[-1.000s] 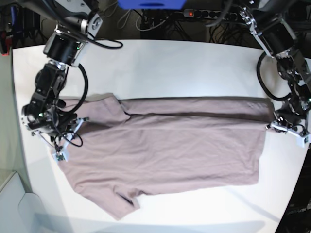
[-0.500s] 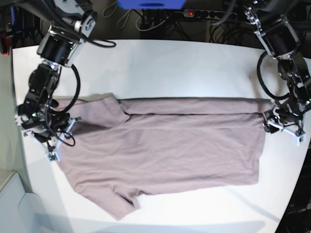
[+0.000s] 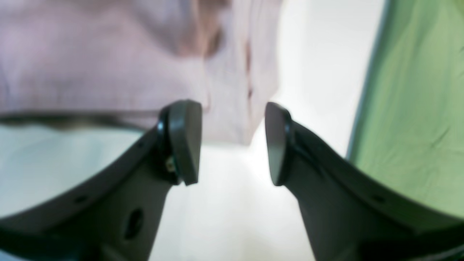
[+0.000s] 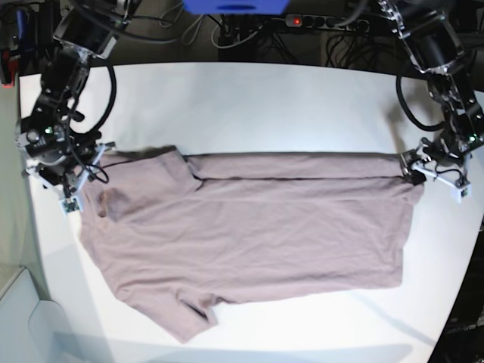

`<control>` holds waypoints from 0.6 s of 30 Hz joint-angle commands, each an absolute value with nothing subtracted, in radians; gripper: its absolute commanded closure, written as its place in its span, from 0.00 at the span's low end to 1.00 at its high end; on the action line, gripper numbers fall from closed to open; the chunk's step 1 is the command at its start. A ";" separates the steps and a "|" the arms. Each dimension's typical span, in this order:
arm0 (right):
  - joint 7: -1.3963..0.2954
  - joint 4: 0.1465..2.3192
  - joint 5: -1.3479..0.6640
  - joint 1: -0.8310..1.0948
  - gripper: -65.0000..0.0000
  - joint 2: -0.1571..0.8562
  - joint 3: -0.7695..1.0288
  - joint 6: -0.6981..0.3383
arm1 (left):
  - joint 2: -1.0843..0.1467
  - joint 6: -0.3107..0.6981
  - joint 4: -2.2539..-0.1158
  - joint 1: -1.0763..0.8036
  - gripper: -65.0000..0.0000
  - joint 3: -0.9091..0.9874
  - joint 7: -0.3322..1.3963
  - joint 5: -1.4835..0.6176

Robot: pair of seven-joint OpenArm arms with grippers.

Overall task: Layout the t-shirt on the table in an organized manner, then fold the t-shirt properly
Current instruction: 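Lift the shoulder edge with both grippers and fold it over the shirt body, then lift the shirt with both grippers and pull it toward the robot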

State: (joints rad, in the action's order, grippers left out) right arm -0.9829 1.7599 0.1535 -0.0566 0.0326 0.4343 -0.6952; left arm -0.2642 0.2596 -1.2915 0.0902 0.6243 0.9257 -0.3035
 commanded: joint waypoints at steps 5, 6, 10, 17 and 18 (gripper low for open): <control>-0.963 1.781 0.147 -0.053 0.56 0.041 0.435 -0.698 | -0.280 0.262 -1.260 0.111 0.18 0.624 0.895 -0.312; -0.963 1.781 0.147 -0.053 0.56 0.041 0.435 -0.698 | -0.282 0.262 -1.260 0.111 0.18 0.624 0.895 -0.312; -0.963 1.782 0.147 -0.053 0.56 0.042 0.463 -0.698 | -0.282 0.262 -1.260 0.111 0.24 0.622 0.895 -0.312; -0.961 1.778 0.147 -0.056 0.55 0.061 0.536 -0.698 | -0.280 0.262 -1.210 0.113 0.87 0.624 0.891 -0.317; -0.961 1.774 0.147 -0.056 0.55 0.064 0.535 -0.698 | -0.280 0.262 -1.205 0.113 0.91 0.624 0.878 -0.318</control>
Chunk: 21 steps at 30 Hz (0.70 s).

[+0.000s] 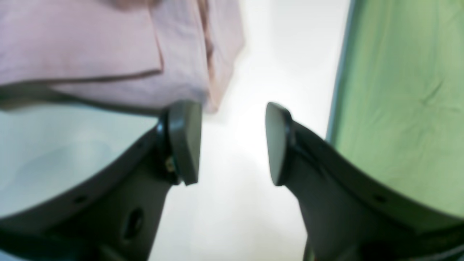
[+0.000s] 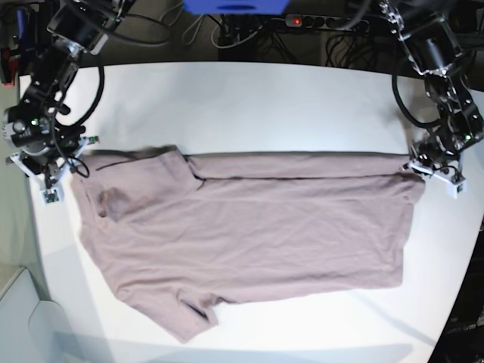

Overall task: Layout the t-shirt on the table in an organized manner, then fold the t-shirt properly
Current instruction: 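Lift the shirt with both grippers and pull it toward the robot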

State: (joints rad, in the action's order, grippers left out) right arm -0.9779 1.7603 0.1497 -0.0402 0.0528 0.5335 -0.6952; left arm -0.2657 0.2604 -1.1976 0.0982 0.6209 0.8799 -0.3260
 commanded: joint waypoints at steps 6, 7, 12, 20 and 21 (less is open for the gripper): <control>-0.932 1.684 0.147 -0.070 0.55 0.068 0.536 -0.698 | -0.280 0.262 -1.199 0.113 1.00 0.624 0.858 -0.314; -0.909 1.662 0.147 -0.076 0.55 0.067 0.538 -0.698 | -0.280 0.262 -1.201 0.113 1.00 0.624 0.858 -0.315; -0.866 1.603 0.147 -0.079 0.55 0.065 0.535 -0.698 | -0.280 0.262 -1.207 0.111 1.00 0.625 0.860 -0.314; -0.865 1.547 0.145 -0.110 0.56 0.064 0.533 -0.698 | -0.283 0.262 -1.207 0.108 1.00 0.628 0.860 -0.314; -0.865 1.527 0.145 -0.114 0.56 0.064 0.533 -0.698 | -0.283 0.262 -1.207 0.108 1.00 0.628 0.860 -0.314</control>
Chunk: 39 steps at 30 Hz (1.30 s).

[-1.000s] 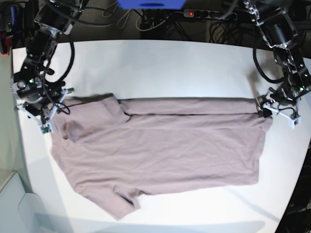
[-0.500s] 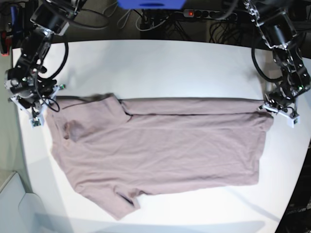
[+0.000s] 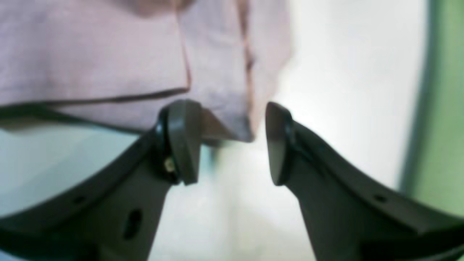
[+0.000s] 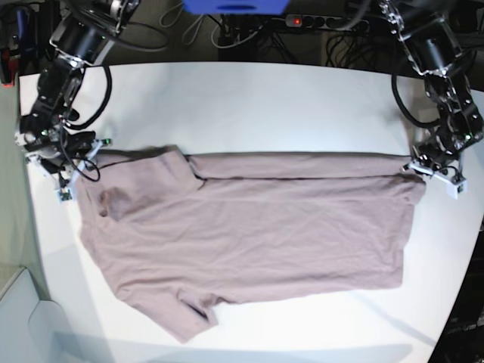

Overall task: Layout the t-shirt on the table in an organized manner, then fold the t-shirt properly
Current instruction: 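Lift the shirt with both grippers and pull it toward the robot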

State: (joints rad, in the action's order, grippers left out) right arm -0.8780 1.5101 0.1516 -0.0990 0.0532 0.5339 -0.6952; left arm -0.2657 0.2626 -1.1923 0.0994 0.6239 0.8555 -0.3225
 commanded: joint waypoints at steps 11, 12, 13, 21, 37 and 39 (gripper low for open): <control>-0.872 1.503 0.143 -0.108 1.00 0.071 0.533 -0.698 | -0.286 0.262 -1.208 0.105 1.00 0.630 0.863 -0.318; -0.872 1.504 0.143 -0.108 1.00 0.074 0.535 -0.698 | -0.288 0.262 -1.210 0.105 1.00 0.630 0.863 -0.318; -0.874 1.514 0.143 -0.108 1.00 0.087 0.538 -0.698 | -0.288 0.262 -1.210 0.105 1.00 0.630 0.863 -0.318; -0.877 1.797 0.143 -0.044 1.00 0.101 0.530 -0.698 | -0.297 0.262 -1.489 0.076 1.00 0.631 0.995 -0.321; -1.063 1.896 0.147 -0.229 1.00 0.183 0.294 -0.698 | -0.318 0.262 -1.575 0.254 1.00 0.622 1.142 -0.312; -1.072 1.893 0.147 -0.225 1.00 0.197 0.252 -0.698 | -0.318 0.262 -1.570 0.251 1.00 0.624 1.142 -0.312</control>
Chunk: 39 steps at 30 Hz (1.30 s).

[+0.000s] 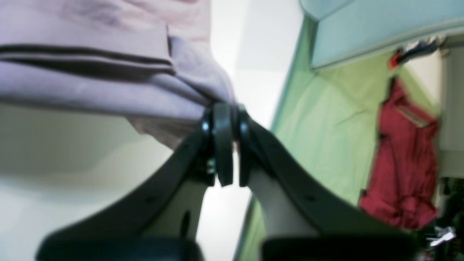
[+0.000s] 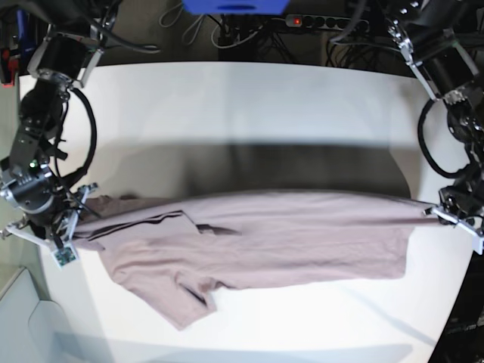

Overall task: Layout the t-shirt on the table in an organized manner, then fold the t-shirt properly
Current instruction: 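Lift the shirt with both grippers and pull it toward the robot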

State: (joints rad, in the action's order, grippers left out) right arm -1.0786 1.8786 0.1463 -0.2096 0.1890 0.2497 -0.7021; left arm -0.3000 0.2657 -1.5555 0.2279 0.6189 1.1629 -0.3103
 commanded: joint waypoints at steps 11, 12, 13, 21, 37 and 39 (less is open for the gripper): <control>-1.070 1.877 0.148 -0.225 1.00 0.197 0.249 -0.698 | -0.367 0.262 -1.572 0.228 1.00 0.628 1.142 -0.320; -1.070 1.877 0.148 -0.226 1.00 0.197 0.249 -0.698 | -0.371 0.262 -1.572 0.228 1.00 0.628 1.142 -0.320; -1.070 1.879 0.148 -0.225 1.00 0.196 0.248 -0.698 | -0.372 0.262 -1.573 0.228 1.00 0.628 1.142 -0.320; -1.067 1.905 0.148 -0.166 1.00 0.193 0.263 -0.698 | -0.372 0.262 -1.583 0.186 1.00 0.630 1.142 -0.320; -1.066 1.929 0.148 -0.168 1.00 0.168 0.377 -0.698 | -0.371 0.263 -1.583 0.197 1.00 0.680 1.144 -0.321; -1.063 1.931 0.148 -0.139 1.00 0.170 0.378 -0.698 | -0.367 0.263 -1.583 0.189 1.00 0.682 1.144 -0.321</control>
